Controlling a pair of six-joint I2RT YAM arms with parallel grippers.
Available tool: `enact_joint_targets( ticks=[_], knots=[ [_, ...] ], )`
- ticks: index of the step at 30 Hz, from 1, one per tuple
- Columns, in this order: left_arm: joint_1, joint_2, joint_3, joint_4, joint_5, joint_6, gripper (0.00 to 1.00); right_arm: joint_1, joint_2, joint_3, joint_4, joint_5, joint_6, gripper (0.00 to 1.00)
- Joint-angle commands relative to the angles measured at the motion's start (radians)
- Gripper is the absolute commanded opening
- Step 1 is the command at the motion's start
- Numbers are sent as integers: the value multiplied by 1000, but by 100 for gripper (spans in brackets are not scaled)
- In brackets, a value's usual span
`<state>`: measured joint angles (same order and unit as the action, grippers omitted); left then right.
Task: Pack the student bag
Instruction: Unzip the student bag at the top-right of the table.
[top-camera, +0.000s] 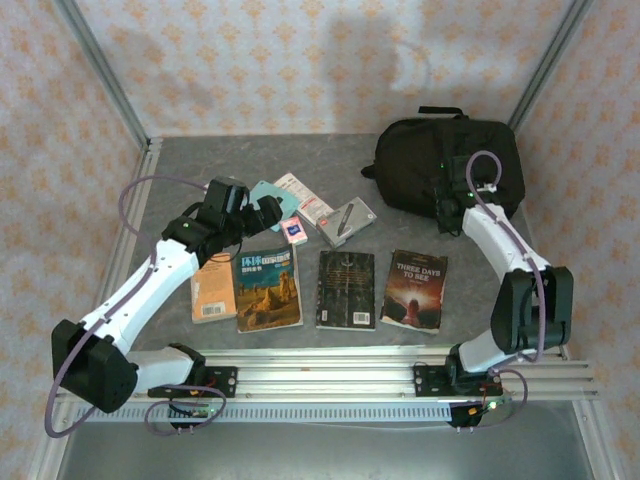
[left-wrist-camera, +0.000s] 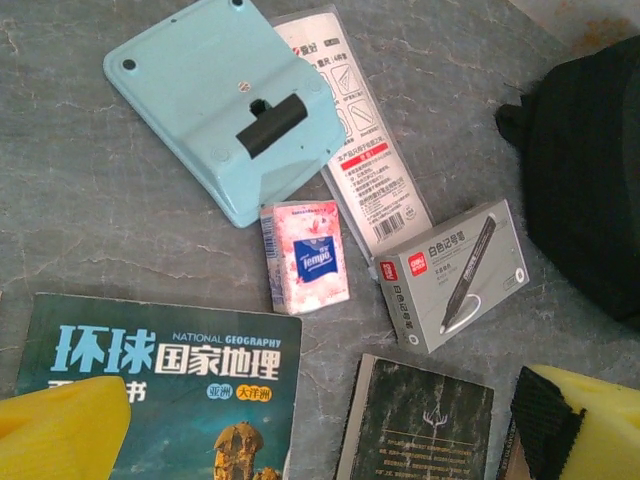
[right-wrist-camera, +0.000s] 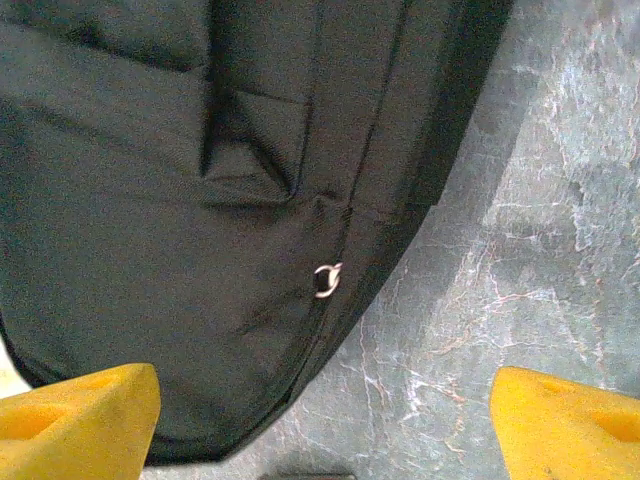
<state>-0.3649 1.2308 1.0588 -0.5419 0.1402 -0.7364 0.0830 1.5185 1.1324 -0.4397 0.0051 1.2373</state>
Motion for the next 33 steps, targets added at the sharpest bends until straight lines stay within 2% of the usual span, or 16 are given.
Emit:
enact_joint_targets(
  ticks=[1,7,11,12,14,17,21,24,33],
  knots=[
    [11,-7,-9,20,24,-15,100,-22,24,-30,78,-5,143,84],
    [10,6,-11,30,34,-11,99,-103,117,-47,195,-86,148,80],
    [11,14,-11,34,34,-5,98,-149,174,-69,332,-142,96,70],
    [11,16,-10,36,34,-4,98,-160,193,-64,356,-168,77,66],
    [11,26,-9,42,49,-1,98,-174,242,-45,422,-241,26,45],
    [9,48,27,18,84,29,97,-180,273,-29,472,-311,-24,22],
    [-1,55,58,-3,84,51,96,-180,252,-49,484,-338,-56,6],
    [-18,63,82,-10,90,50,96,-180,215,-80,494,-352,-67,0],
    [-124,175,262,-82,114,32,95,-156,95,-217,564,-398,10,0]
  ],
)
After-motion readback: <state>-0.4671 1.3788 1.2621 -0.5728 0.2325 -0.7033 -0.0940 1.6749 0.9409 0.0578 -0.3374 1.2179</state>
